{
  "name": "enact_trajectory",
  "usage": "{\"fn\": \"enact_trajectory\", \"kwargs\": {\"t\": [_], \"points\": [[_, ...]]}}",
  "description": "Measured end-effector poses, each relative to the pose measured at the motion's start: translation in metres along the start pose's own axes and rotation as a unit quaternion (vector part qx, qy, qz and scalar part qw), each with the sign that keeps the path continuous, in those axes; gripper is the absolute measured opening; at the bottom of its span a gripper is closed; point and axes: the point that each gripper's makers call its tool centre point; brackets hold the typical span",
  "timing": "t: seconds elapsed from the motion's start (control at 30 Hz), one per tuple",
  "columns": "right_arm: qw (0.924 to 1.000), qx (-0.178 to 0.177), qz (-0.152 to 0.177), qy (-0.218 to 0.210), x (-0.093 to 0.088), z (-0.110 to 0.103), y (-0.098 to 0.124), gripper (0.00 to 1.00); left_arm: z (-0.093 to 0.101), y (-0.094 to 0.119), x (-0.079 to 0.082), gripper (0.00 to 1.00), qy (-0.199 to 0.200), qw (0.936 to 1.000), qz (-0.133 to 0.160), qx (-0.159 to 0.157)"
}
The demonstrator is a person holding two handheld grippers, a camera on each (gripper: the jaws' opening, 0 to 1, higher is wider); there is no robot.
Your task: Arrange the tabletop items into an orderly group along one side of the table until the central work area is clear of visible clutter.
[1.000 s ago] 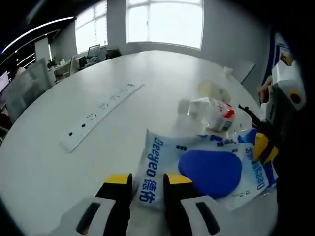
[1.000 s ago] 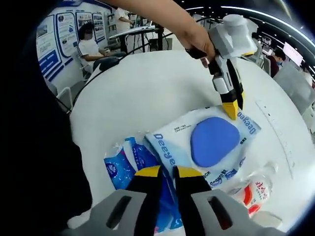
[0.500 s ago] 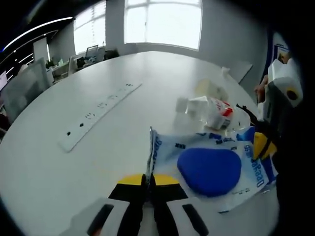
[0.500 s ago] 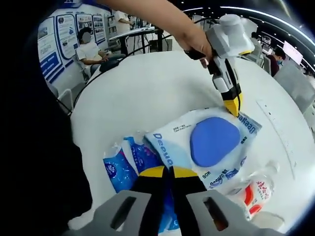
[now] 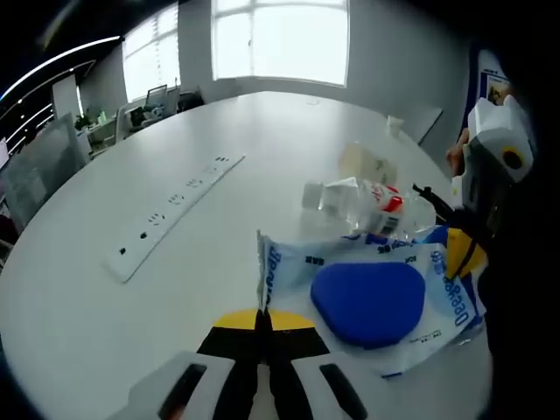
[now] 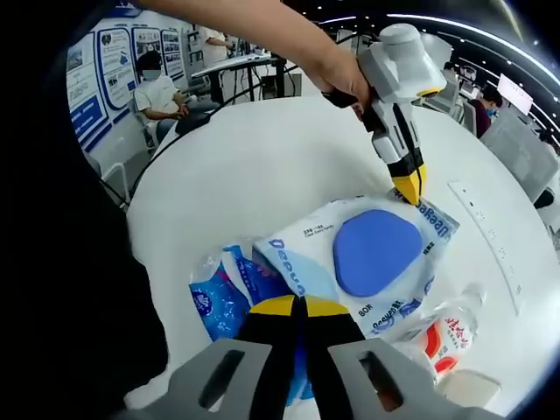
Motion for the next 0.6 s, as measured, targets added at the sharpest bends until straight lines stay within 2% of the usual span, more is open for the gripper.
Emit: {"fn": "enact_trajectory", "kwargs": {"t": [0.13,0.3,0.6], "points": [[1.0000,-0.002,0.004,-0.008,0.003,0.000,0.006,0.00,0.002,0.004,0.004,0.00,-0.001,1.0000,-0.002,0.002],[0.9998,-0.011,0.016,-0.003,0.011,-0.004,0.018,0.00,0.010,0.014,0.012,0.00,-0.021,0.9997,-0.007,0.007],[0.9993,-0.022,0.030,0.002,0.013,-0.019,0.039,0.00,0.036,0.024,0.022,0.00,-0.041,0.9990,-0.018,0.009]]}}
Point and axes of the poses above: the point that each gripper's makers call its tool centre point, and the gripper's own axes: y roughly backward along the fingers, z roughly to its right, x roughly out of its top, and after that the axes turned 14 degrees about -x, right-handed
